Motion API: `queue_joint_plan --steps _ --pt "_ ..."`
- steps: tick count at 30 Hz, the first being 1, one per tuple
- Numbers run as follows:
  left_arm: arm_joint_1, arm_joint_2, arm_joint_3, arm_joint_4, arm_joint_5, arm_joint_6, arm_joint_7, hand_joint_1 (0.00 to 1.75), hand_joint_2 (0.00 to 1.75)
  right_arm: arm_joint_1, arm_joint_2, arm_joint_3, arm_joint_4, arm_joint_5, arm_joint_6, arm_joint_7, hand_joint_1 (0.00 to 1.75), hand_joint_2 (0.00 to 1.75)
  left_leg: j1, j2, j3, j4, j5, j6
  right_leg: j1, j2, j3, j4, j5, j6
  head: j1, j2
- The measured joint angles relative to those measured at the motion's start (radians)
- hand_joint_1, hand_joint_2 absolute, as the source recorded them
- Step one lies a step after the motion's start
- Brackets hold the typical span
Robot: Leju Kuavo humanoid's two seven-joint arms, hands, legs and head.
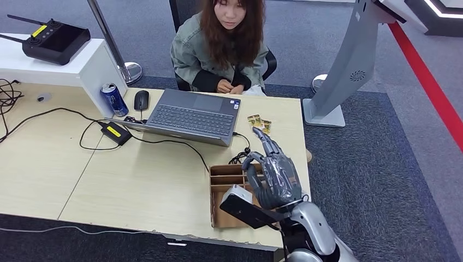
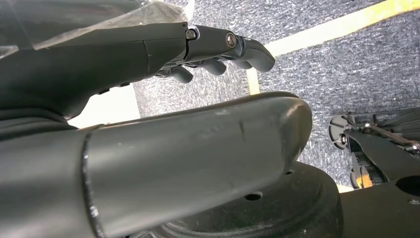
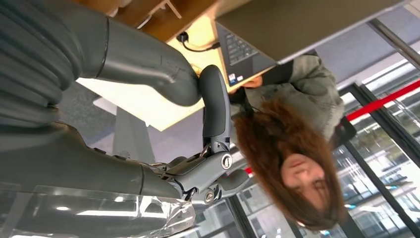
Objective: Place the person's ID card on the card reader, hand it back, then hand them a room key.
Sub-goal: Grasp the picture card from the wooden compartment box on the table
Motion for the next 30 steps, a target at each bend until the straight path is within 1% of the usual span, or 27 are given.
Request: queue_joint_plan --steps 4,5,6,8,9,10,12,18,22,30 --pt "0.0 0.0 0.0 0.0 0.0 0.0 0.0 0.0 0.0 -0.001 0.006 0.001 0.035 -0.011 -0.011 -0.001 0.96 1.75 0.0 0.0 0.0 0.0 0.0 0.0 0.0 0.0 0.0 0.0 0.0 0.0 0.0 0.0" --pt "0.0 0.0 0.0 0.0 0.0 0.0 0.0 0.0 0.0 -0.002 0.007 0.001 0.041 -0.012 -0.012 -0.001 0.85 1.75 0.0 0.0 0.0 0.0 0.0 0.0 0.0 0.0 0.0 0.0 0.0 0.0 0.0 0.0" --pt "0.0 0.0 0.0 0.0 0.0 0.0 0.0 0.0 0.0 -0.002 0.009 0.001 0.046 -0.012 -0.013 -0.001 0.65 1.75 0.0 0.0 0.0 0.0 0.0 0.0 0.0 0.0 0.0 0.0 0.0 0.0 0.0 0.0" --pt "0.0 0.0 0.0 0.0 0.0 0.0 0.0 0.0 0.0 -0.004 0.01 0.001 0.057 -0.013 -0.014 -0.001 0.21 1.75 0.0 0.0 0.0 0.0 0.0 0.0 0.0 0.0 0.0 0.0 0.0 0.0 0.0 0.0" --pt "0.0 0.0 0.0 0.0 0.0 0.001 0.0 0.0 0.0 -0.004 0.011 0.001 0.062 -0.013 -0.014 -0.001 0.09 1.75 0.0 0.0 0.0 0.0 0.0 0.0 0.0 0.0 0.0 0.0 0.0 0.0 0.0 0.0" --pt "0.0 0.0 0.0 0.0 0.0 0.001 0.0 0.0 0.0 -0.005 0.011 0.002 0.068 -0.014 -0.016 -0.001 0.04 1.75 0.0 0.0 0.0 0.0 0.0 0.0 0.0 0.0 0.0 0.0 0.0 0.0 0.0 0.0" --pt "0.0 0.0 0.0 0.0 0.0 0.002 0.0 0.0 0.0 -0.006 0.014 0.002 0.081 -0.017 -0.023 -0.001 0.03 1.75 0.0 0.0 0.0 0.0 0.0 0.0 0.0 0.0 0.0 0.0 0.0 0.0 0.0 0.0" --pt "0.0 0.001 0.0 0.0 0.0 0.005 0.001 0.0 0.0 -0.006 0.018 0.002 0.123 -0.02 -0.05 -0.001 0.08 1.75 0.0 0.0 0.0 0.0 0.0 0.0 0.0 0.0 0.0 0.0 0.0 0.0 0.0 0.0" --pt "0.0 0.003 0.001 0.0 0.001 0.008 0.001 0.0 0.0 0.001 0.016 0.001 0.142 -0.021 -0.053 0.0 0.1 1.75 0.0 0.0 0.0 0.0 0.0 0.0 0.0 0.0 0.0 0.0 0.0 0.0 0.0 0.0" --pt "0.0 0.006 0.015 0.0 0.001 0.014 0.001 0.0 0.0 0.017 0.008 -0.005 0.169 -0.027 -0.058 0.004 0.22 1.75 0.0 0.0 0.0 0.0 0.0 0.0 0.0 0.0 0.0 0.0 0.0 0.0 0.0 0.0"
